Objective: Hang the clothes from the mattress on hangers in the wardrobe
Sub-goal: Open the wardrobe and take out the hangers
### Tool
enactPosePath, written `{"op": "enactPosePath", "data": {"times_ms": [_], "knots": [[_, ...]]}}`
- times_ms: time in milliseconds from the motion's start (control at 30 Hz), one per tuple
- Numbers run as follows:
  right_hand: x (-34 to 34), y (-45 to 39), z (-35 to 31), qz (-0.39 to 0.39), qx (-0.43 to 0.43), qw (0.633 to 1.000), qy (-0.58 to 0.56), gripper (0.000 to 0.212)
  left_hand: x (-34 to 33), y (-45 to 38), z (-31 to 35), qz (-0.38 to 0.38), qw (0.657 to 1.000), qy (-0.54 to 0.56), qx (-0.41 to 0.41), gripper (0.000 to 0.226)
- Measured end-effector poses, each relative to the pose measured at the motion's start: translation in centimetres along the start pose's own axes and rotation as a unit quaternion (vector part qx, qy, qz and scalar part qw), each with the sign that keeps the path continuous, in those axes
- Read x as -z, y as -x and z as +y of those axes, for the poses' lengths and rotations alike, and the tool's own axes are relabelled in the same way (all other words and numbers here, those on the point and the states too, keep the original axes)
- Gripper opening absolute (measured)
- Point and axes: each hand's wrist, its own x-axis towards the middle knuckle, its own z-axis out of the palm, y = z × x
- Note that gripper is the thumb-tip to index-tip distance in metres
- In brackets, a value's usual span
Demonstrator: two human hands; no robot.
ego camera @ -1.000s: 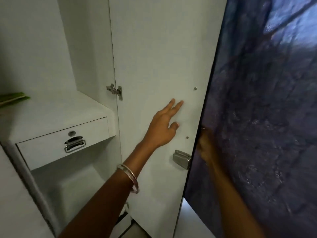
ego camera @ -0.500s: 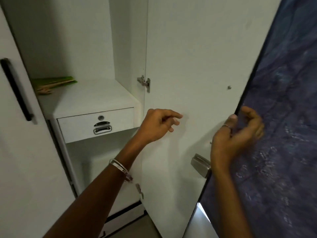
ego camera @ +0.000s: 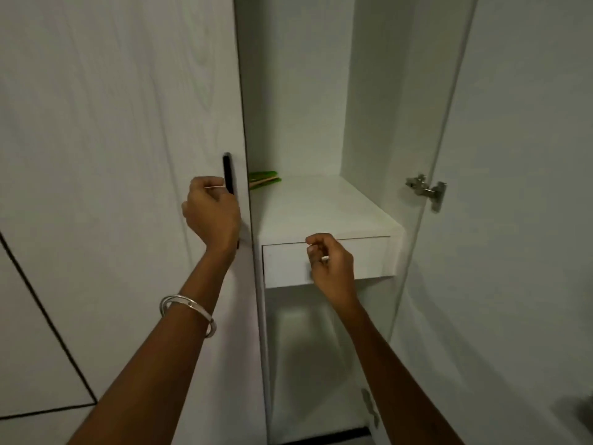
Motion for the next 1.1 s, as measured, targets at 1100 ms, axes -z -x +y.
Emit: {"op": "enactPosePath", "data": {"times_ms": [1100], "knots": [[-8.8, 14.3, -10.1, -0.170, 0.017, 0.931, -0.324, 0.025, 20.3, 6.2, 4.0, -0.118, 0.974, 0.190, -0.036, 0.031]]}}
